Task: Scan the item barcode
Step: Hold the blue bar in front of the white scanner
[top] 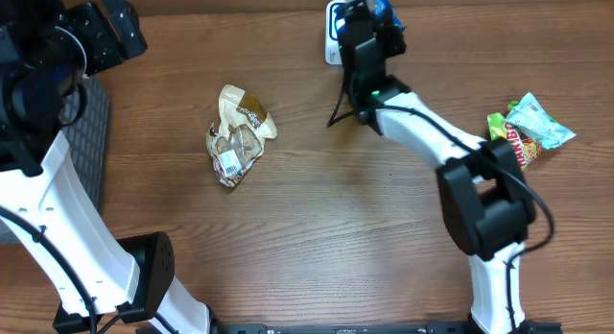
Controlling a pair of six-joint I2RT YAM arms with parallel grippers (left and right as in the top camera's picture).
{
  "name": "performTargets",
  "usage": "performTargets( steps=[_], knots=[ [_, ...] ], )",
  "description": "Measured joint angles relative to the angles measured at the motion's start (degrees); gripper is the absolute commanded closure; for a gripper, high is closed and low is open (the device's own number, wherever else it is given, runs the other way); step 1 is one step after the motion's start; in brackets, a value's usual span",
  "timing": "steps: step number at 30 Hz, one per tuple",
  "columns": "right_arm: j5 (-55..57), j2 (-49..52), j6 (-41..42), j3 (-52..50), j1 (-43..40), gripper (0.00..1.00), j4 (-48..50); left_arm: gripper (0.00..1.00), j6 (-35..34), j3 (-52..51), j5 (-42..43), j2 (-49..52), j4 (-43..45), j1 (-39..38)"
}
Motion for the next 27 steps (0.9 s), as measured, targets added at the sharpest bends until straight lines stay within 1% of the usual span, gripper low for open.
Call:
performTargets(
  steps=[2, 6, 8, 12, 17, 22, 27],
  knots=[
    [1.9, 2.1, -4.4, 0.0, 0.2, 0.96, 2.4, 0.0, 0.0, 0.0, 0.0, 0.0, 0.0, 0.0],
    [4.5, 5.5, -8.4, 0.0, 0.1, 0.96, 2.7, 0.0, 0.0, 0.0, 0.0, 0.0, 0.0, 0.0],
    [5.4, 7.1, -9.2, 0.0, 0.2, 0.96, 2.9, 0.0, 0.0, 0.0, 0.0, 0.0, 0.0, 0.0],
    [6.3, 10.1, -10.2, 0.0, 0.1, 0.96, 10.1, 0.0, 0.0, 0.0, 0.0, 0.0, 0.0, 0.0],
    [5.2, 10.4, -10.3, 0.0, -0.3, 0.96, 14.2, 0.0, 0.0, 0.0, 0.0, 0.0, 0.0, 0.0],
    [3.6, 10.7, -11.0, 0.0, -2.7, 0.96, 14.8, 0.0, 0.0, 0.0, 0.0, 0.0, 0.0, 0.0],
    [1.8, 12.7, -14.9, 0.0, -5.0, 0.96, 17.3, 0.0, 0.0, 0.0, 0.0, 0.0, 0.0, 0.0]
  ],
)
